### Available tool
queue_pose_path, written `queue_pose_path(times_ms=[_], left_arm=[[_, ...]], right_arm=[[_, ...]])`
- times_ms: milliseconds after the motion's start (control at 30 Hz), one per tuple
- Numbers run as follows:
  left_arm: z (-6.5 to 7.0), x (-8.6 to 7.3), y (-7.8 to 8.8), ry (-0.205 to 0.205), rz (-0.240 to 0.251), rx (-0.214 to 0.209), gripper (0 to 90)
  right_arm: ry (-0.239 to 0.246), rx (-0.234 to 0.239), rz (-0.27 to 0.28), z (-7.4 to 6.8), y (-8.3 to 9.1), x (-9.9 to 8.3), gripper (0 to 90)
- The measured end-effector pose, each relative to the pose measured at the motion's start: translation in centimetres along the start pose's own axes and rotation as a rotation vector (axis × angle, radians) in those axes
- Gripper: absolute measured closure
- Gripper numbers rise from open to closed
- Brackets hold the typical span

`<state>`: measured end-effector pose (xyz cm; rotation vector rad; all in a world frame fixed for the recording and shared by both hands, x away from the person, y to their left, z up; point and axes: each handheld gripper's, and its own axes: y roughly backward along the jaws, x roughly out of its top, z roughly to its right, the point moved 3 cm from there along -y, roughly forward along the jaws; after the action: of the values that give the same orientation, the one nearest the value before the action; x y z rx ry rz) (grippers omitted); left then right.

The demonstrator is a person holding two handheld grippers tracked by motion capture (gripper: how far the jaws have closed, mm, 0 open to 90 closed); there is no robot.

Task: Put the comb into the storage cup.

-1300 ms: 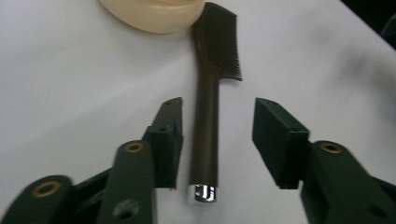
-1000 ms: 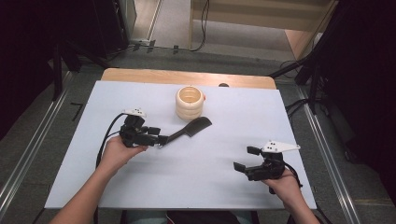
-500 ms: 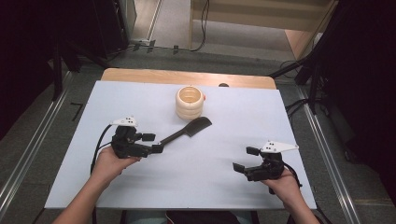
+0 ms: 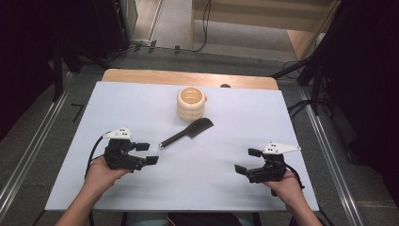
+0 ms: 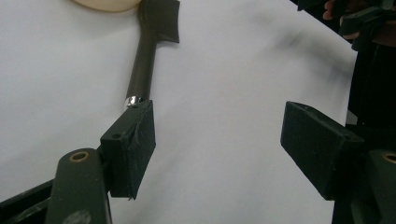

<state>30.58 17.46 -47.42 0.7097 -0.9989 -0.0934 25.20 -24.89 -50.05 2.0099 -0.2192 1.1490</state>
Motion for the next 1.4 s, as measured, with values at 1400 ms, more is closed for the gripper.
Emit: queue_pose_path(times_ms=[1400], left_arm=[[-0.4, 0.5, -0.2, 0.001, -0.045, 0.014, 22.8]], right_arm=[[0.005, -0.007, -0.013, 0.2, -0.1, -0.1, 5.5]])
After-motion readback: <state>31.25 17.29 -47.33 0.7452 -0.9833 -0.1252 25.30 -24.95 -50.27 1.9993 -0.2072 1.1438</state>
